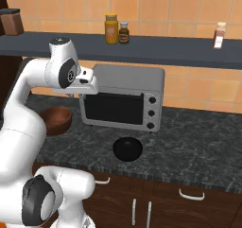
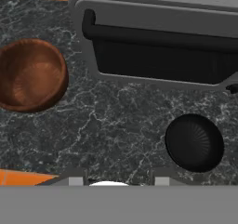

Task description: Pick up the bowls on the counter and stack them on top of one another in the open cabinet. Place the smaller bowl on top of the larger bowl.

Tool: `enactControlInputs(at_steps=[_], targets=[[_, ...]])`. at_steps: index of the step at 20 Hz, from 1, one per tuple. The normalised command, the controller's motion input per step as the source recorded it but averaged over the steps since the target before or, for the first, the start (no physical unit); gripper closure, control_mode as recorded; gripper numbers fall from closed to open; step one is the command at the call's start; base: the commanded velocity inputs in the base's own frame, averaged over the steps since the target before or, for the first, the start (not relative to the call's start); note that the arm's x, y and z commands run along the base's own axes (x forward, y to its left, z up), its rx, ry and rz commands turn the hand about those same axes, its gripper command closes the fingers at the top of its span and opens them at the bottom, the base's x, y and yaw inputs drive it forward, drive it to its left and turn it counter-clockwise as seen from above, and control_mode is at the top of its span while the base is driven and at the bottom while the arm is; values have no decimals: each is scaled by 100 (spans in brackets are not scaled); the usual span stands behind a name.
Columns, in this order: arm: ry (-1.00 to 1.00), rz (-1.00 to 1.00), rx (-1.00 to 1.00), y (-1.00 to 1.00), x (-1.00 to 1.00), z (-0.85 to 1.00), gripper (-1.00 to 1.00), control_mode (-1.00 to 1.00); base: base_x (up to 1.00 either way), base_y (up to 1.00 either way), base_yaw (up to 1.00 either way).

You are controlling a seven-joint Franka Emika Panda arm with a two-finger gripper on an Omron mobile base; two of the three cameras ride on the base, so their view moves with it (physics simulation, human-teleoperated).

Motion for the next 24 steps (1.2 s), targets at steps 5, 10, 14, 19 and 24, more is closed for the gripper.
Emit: enactControlInputs(at_steps=[5,10,14,19,24], targets=[[-5,0,1,-19,-49,-6,-100,-100,0,0,0],[-3,-4,13,-84,-63,-47,-100,-100,0,0,0],[2,-6,26,-100,-29,-63,-100,-100,0,0,0],[17,-20,16,-98,-8,-57,-100,-100,0,0,0],[16,-24,13,-89,9,-58,-100,-100,0,0,0]])
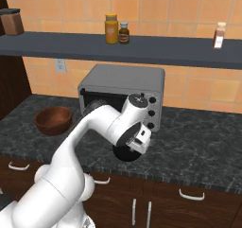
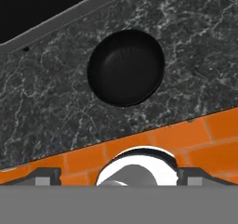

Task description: Pick up the bowls on the counter and stack them on top of one another in the open cabinet. Place the smaller bowl on top of the larger bowl.

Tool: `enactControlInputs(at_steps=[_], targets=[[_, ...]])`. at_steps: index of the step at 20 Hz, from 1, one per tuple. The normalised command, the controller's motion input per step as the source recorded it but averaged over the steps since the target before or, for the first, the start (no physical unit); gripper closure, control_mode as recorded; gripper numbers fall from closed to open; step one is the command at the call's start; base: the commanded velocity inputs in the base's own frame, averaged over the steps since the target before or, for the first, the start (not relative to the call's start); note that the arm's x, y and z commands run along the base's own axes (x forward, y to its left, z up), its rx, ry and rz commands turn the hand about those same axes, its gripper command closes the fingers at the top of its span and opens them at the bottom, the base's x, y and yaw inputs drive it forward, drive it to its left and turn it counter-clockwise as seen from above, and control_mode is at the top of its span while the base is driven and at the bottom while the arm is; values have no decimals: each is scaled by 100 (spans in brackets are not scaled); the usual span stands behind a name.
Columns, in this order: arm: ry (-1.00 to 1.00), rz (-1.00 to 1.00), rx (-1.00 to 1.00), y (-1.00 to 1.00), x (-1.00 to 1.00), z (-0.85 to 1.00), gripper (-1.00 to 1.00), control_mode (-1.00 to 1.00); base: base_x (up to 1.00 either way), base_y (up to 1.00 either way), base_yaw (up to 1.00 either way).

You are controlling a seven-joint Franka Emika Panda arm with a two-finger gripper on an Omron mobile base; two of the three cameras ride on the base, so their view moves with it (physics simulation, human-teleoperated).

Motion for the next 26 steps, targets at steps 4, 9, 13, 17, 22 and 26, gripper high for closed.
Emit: enactControlInputs(at_steps=[4,9,13,17,22,26], targets=[[10,-9,13,-62,29,-39,-100,-100,0,0,0],[3,1,12,-49,34,-15,-100,-100,0,0,0],[9,0,1,-10,54,-19,-100,-100,0,0,0],[4,0,1,0,53,-41,-100,-100,0,0,0],[6,0,0,0,33,-62,-100,-100,0,0,0],[6,0,0,0,17,-35,-100,-100,0,0,0]])
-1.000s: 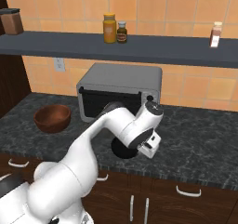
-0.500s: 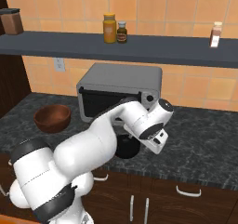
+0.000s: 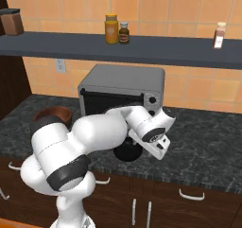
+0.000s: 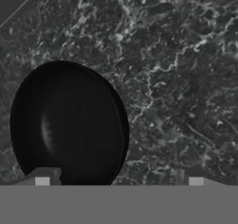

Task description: Pick up the bowls on the counter and stack them on top of one another in the open cabinet. Place the smaller bowl on top of the larger bowl.

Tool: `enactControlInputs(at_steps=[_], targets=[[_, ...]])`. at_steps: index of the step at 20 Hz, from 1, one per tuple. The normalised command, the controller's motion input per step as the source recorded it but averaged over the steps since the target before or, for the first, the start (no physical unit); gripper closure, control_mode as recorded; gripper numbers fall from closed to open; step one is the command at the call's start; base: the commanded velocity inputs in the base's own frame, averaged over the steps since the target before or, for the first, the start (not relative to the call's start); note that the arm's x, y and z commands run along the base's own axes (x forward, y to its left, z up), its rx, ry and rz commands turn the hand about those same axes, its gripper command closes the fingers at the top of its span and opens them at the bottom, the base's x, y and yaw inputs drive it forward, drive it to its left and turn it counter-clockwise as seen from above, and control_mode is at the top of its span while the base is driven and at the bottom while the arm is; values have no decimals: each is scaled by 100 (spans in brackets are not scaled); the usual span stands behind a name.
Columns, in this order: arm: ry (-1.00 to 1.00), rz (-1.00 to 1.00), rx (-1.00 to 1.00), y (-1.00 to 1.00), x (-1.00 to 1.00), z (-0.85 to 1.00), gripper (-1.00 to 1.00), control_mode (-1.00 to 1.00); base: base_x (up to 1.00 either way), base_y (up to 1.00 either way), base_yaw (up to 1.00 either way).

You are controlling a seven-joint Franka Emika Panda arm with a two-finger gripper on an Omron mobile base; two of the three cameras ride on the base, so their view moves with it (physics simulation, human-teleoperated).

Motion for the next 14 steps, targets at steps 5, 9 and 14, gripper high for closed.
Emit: enactControlInputs(at_steps=[5,9,14], targets=[[5,0,0,5,3,-38,-100,-100,0,0,0],[2,0,0,12,4,-42,-100,-100,0,0,0],[0,0,0,10,15,-27,-100,-100,0,0,0]])
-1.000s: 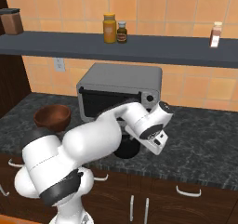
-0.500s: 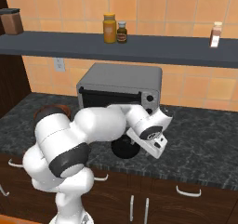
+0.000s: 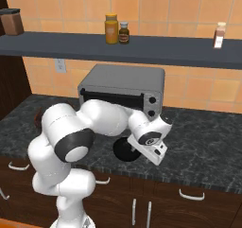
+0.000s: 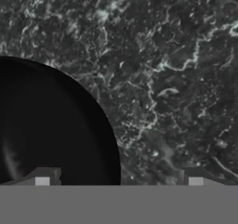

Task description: Pick up the bowls on the counter and stack them on top of one another in the open cabinet. Place the smaller bowl on top of the larger bowl.

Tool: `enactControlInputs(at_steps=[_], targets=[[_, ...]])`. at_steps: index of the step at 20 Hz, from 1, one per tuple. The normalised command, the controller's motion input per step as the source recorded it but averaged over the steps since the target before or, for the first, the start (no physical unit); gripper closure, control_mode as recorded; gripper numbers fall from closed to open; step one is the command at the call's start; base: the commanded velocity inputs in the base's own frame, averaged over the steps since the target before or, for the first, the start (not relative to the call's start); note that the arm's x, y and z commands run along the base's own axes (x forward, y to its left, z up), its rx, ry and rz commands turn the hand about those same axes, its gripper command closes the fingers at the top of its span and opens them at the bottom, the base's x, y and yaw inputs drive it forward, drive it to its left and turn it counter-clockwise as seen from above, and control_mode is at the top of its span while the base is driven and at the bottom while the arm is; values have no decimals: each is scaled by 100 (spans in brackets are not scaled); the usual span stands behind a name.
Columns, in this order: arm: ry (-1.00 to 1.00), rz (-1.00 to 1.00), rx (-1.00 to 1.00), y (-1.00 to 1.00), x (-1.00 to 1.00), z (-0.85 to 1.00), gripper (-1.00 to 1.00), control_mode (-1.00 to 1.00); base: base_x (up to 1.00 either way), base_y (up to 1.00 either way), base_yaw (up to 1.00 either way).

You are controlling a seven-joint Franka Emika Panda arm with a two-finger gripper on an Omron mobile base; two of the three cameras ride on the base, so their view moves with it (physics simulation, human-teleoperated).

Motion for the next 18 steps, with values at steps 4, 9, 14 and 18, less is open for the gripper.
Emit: enactControlInputs(at_steps=[4,9,14,18], targets=[[1,0,-5,28,14,-31,100,-100,0,0,0],[0,0,-3,20,1,-19,100,-100,0,0,0],[0,0,-4,25,0,-16,100,-100,0,0,0],[0,0,-3,19,-3,0,100,-100,0,0,0]])
